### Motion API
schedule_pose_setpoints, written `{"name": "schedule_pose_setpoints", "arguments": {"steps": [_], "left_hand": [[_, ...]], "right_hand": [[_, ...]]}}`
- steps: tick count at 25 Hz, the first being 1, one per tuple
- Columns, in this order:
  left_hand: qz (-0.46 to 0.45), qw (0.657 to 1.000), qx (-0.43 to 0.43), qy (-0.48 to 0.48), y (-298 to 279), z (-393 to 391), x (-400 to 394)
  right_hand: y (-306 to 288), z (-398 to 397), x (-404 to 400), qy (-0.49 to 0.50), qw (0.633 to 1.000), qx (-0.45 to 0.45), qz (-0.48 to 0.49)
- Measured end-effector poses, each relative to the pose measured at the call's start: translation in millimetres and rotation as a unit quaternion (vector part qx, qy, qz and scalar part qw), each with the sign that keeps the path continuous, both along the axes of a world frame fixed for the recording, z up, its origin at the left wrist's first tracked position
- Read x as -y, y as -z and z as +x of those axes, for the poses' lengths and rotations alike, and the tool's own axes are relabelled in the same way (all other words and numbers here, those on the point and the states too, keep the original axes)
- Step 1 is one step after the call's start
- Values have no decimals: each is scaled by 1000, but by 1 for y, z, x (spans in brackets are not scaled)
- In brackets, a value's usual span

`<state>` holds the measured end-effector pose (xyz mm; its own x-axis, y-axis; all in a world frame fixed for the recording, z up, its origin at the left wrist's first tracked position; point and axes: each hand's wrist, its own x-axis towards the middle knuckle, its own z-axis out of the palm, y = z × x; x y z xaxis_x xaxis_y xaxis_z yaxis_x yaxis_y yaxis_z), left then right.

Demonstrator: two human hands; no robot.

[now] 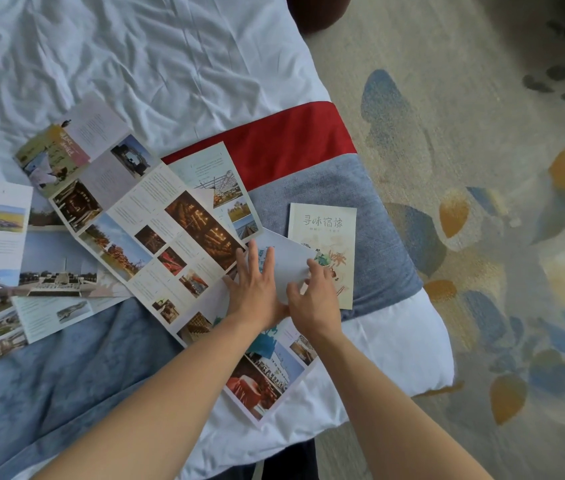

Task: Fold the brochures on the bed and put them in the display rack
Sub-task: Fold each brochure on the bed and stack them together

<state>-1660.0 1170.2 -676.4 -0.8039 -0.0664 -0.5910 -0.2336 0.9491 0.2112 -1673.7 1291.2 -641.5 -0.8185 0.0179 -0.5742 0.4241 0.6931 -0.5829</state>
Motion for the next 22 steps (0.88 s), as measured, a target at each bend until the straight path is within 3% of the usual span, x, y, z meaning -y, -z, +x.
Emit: {"name": "schedule_pose_setpoints", "arguments": {"steps": [4, 13, 17, 22], "left_hand": [[-53, 999, 6, 2, 3, 2, 14], [-69, 998, -11, 9, 13, 32, 3], [-19, 998, -53, 17, 1, 19, 10], [108, 985, -110, -74, -25, -7, 1]], "right_hand": [[5, -3, 2, -10, 1000, 6, -13], [10, 2, 2, -5, 999, 3, -36], [3, 2, -1, 23, 1000, -4, -1], [-7, -3, -3, 203, 969, 63, -123]]}}
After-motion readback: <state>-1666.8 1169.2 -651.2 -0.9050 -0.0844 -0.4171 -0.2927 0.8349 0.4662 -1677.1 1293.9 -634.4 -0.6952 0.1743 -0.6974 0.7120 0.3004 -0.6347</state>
